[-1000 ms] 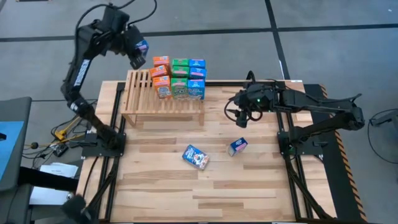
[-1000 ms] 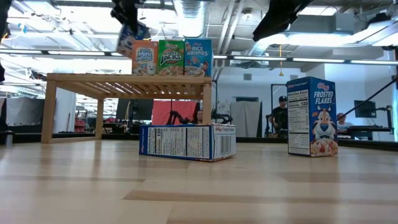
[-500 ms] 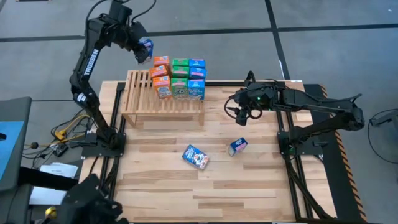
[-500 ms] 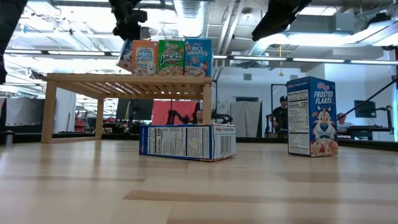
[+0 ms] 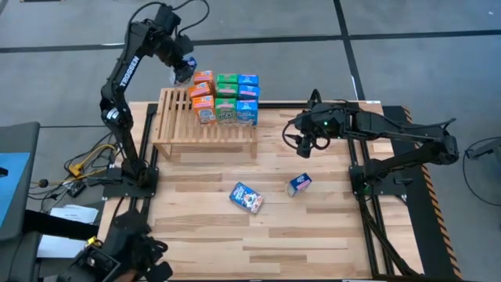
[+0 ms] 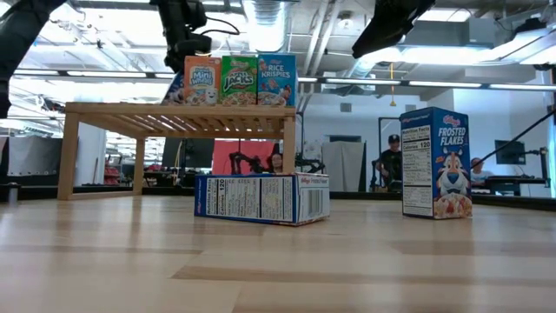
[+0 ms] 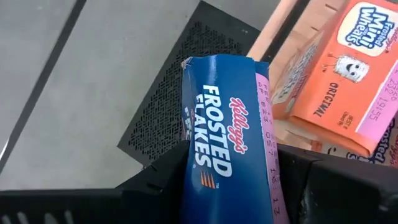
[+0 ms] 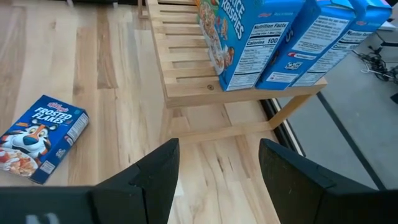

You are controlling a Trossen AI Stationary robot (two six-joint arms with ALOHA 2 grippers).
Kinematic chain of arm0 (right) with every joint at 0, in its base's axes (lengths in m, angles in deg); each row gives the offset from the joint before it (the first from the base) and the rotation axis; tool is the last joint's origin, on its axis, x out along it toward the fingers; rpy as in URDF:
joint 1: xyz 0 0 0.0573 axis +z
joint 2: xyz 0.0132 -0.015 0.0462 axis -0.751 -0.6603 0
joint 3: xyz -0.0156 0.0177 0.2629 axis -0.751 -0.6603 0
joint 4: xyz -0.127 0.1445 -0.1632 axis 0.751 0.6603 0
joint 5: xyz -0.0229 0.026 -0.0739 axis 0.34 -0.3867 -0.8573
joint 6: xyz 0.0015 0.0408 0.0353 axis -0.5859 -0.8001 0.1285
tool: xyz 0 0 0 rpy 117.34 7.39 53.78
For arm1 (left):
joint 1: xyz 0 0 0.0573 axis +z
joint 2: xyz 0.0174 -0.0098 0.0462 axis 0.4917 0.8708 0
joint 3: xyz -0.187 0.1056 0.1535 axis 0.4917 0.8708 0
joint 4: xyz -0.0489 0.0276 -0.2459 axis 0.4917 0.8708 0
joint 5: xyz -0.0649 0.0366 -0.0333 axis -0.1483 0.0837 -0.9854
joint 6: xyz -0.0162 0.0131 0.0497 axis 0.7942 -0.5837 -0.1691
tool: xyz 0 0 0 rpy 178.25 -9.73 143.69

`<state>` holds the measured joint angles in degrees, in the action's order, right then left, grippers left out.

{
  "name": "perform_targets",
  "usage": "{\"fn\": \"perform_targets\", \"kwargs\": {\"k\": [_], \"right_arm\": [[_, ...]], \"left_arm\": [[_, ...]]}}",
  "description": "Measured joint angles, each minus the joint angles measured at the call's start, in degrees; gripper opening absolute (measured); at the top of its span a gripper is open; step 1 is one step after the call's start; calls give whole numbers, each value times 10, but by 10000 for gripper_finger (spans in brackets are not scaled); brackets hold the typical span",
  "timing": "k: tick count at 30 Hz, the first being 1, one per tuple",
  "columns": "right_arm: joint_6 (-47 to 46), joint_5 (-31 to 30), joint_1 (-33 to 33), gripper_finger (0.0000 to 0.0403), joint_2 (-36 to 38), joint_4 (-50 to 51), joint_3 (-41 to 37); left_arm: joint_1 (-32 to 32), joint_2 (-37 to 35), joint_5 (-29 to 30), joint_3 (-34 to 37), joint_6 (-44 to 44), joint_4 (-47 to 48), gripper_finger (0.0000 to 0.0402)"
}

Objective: Stack cereal on shelf
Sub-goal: Put the top blue cereal on the shelf

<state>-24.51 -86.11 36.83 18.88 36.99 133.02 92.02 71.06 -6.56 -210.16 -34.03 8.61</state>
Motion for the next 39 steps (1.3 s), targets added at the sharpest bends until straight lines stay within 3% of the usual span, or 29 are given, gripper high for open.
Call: {"fn": "perform_targets", "kwargs": {"k": [3,12,14,18,21,23,27,39], "right_arm": [[0,0,0,244,0,0,0],[-16,0,-4,244,0,0,0],[-27,0,-8,244,0,-1,0],[-53,0,-11,244,0,-17,0],[-54,0,-11,244,0,-36,0],[-55,0,-10,244,0,-44,0],[-56,0,-10,244,0,-49,0],[-82,0,-11,244,0,-57,0]], "left_arm": [[7,0,-28,0,-16,5,151],[36,0,-222,0,-45,8,151],[44,-2,-222,0,-53,-3,151],[62,-7,-144,0,-35,-41,151],[84,-7,-132,0,-15,-63,151],[88,-7,-143,0,-9,-57,151],[84,-6,-227,0,-50,-24,151],[87,-6,-235,0,-112,-18,151]]}}
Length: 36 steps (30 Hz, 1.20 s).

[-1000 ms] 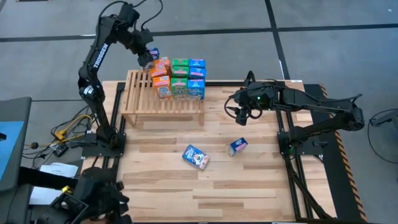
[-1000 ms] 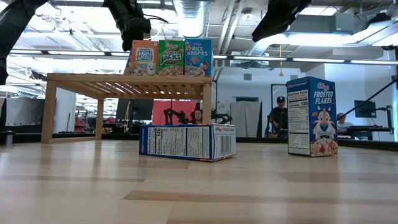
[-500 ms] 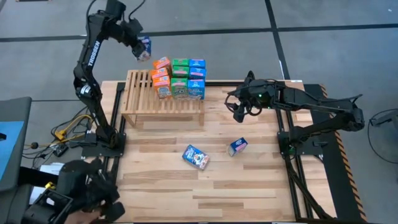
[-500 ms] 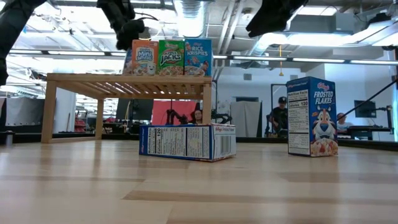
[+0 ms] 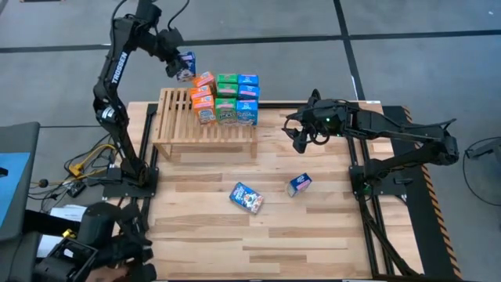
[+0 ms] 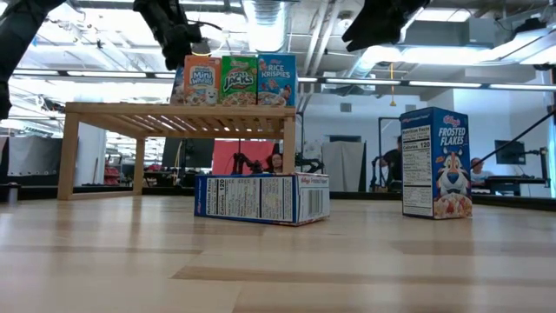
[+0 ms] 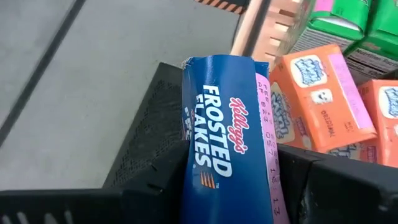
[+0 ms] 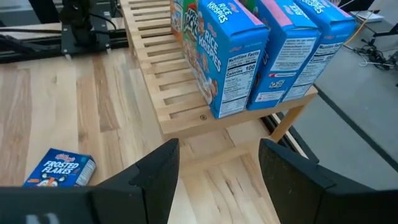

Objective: Stack cereal on shelf
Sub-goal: Put the top blue cereal on the shelf

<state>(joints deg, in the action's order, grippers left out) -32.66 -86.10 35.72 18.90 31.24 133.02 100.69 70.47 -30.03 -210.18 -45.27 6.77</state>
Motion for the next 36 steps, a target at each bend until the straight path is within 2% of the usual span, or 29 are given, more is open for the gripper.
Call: {"fn": "perform_targets", "kwargs": {"k": [4,10,15,18,23,36], "right_arm": [[-3,0,0,245,0,-7,0],[-9,-1,-3,244,0,-10,0],[-15,-2,-3,245,0,-23,0],[-20,-3,-3,244,0,-26,0],[-29,-5,-3,245,0,-26,0],[-29,-18,-3,244,0,-25,0]], "left_arm": [[-3,-1,-45,11,-9,15,151],[-3,-2,-36,68,0,-2,151],[-8,-2,39,117,3,-47,151],[-10,-3,49,115,9,-51,151],[-5,-11,16,112,9,-49,151],[-9,-12,19,111,-9,-33,151]]}}
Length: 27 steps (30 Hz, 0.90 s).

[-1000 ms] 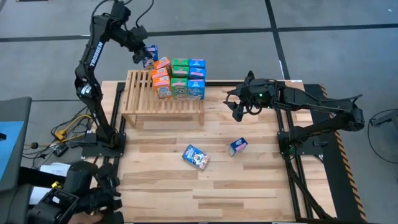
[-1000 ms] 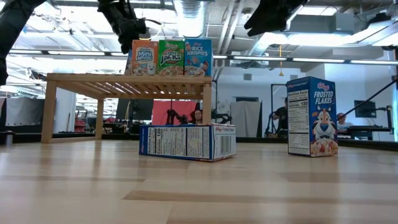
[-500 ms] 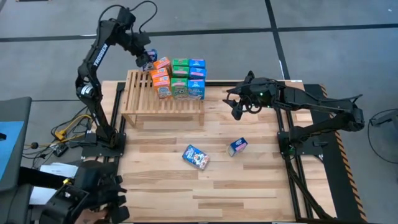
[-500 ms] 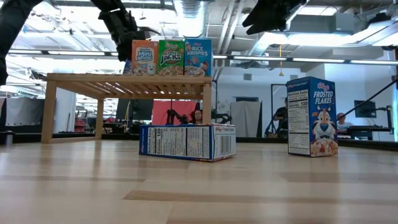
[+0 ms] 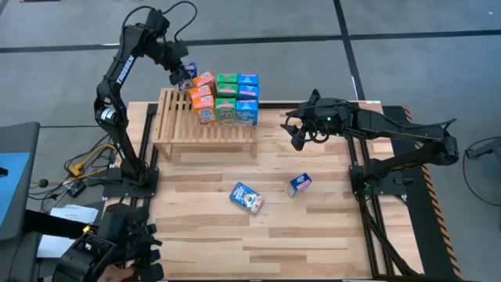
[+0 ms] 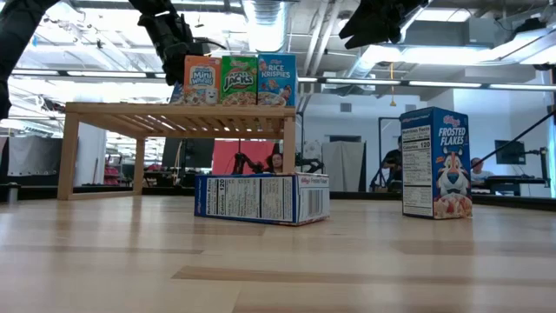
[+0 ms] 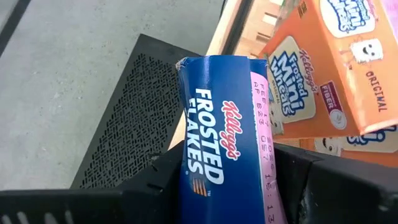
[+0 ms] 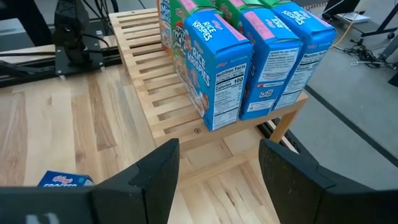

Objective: Stack cereal on shelf
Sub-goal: Put the top blue cereal on the shelf

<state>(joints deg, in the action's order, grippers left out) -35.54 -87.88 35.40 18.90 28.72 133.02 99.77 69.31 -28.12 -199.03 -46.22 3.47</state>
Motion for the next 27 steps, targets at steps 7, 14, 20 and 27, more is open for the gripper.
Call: {"fn": "perform_targets", "kwargs": {"k": [7,14,20,27], "right_arm": [[0,0,0,245,0,1,0],[1,0,0,245,0,1,0],[5,0,0,244,0,1,0],[17,1,-4,244,0,1,0]], "left_arm": [[-6,0,1,0,-11,8,169],[-7,0,20,0,-5,3,208],[-7,0,55,0,10,-14,245],[-7,0,69,0,39,-20,277]]}}
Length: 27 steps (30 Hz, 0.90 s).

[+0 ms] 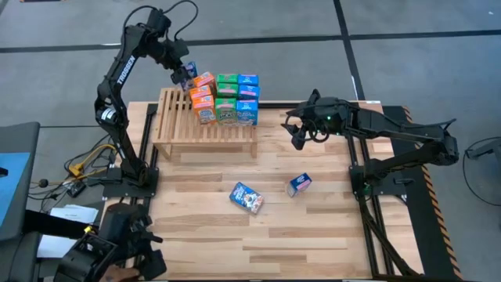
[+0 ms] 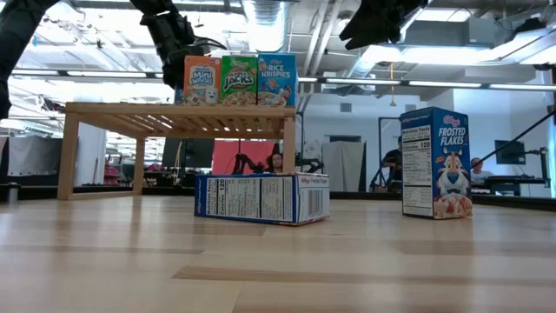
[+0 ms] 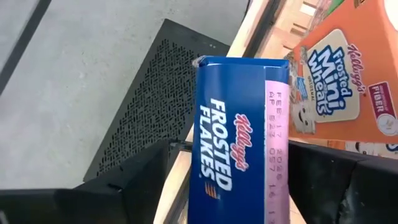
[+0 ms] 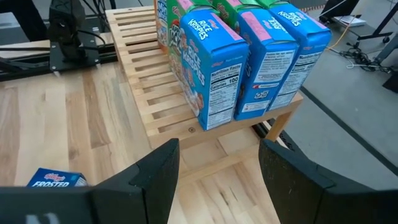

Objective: Stack cereal on shelf
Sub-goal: Put the top blue cereal on the shelf

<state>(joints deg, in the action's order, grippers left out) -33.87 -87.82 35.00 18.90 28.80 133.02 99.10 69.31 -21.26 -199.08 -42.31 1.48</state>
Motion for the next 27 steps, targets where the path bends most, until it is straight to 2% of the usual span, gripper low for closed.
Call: {"fn": "perform_targets", "kwargs": {"k": [15,27], "right_arm": [[19,2,-13,244,0,0,0],[41,4,-27,244,0,-34,0]], "left_arm": [[-15,0,2,0,12,9,323],[-21,-2,3,0,46,11,331]]}}
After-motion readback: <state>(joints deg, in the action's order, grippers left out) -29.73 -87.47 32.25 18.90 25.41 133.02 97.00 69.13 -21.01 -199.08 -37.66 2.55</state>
